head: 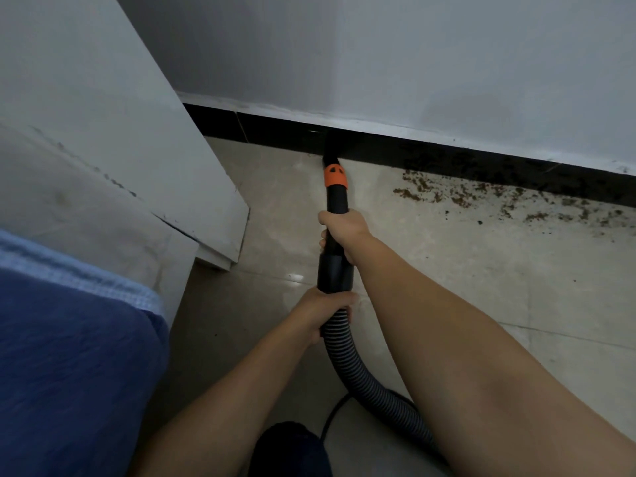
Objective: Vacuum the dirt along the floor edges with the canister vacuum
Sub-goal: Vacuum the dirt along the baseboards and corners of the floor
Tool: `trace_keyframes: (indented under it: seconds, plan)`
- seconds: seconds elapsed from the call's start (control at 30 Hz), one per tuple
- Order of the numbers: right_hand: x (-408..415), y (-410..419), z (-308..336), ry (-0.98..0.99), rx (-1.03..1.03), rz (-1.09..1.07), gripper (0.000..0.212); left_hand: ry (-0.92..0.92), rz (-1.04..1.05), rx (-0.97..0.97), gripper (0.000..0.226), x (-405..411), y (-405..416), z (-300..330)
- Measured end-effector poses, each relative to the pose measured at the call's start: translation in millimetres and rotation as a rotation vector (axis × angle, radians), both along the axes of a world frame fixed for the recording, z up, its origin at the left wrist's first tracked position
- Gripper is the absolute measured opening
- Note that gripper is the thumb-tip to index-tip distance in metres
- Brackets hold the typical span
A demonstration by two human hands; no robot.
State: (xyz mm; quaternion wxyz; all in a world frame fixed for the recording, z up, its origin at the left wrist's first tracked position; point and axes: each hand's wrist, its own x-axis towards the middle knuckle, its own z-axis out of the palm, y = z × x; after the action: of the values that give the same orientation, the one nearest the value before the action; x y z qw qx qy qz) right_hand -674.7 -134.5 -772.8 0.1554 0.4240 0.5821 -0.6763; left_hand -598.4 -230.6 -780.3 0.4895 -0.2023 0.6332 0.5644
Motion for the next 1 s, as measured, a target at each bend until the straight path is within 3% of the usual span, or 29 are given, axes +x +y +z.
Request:
trace_keyframes:
  seconds: [0.13,0.33,0.53,0.83,1.0]
  plan:
    - [-9,-3,2,0.002,-0.022,0.042,0.013,0.01,0.048,0.014,0.008,-5,-3,-1]
    - [-20,-12,6,0.004,-0.022,0.128,0.015,-0.004,0.146,0.012,0.027,-10,-6,-2]
    - [-12,-14,6,-0.009,-0.045,0.225,0.015,-0.015,0.193,-0.026,0.016,5,0,-4]
    - [25,2,-2,0.015,0.021,0.1,0.013,-0.031,0.087,-0.078,0.012,32,8,-3]
    - [31,-22,5,-0.011,0.055,0.382,0.018,-0.068,0.264,-0.028,0.013,56,5,1]
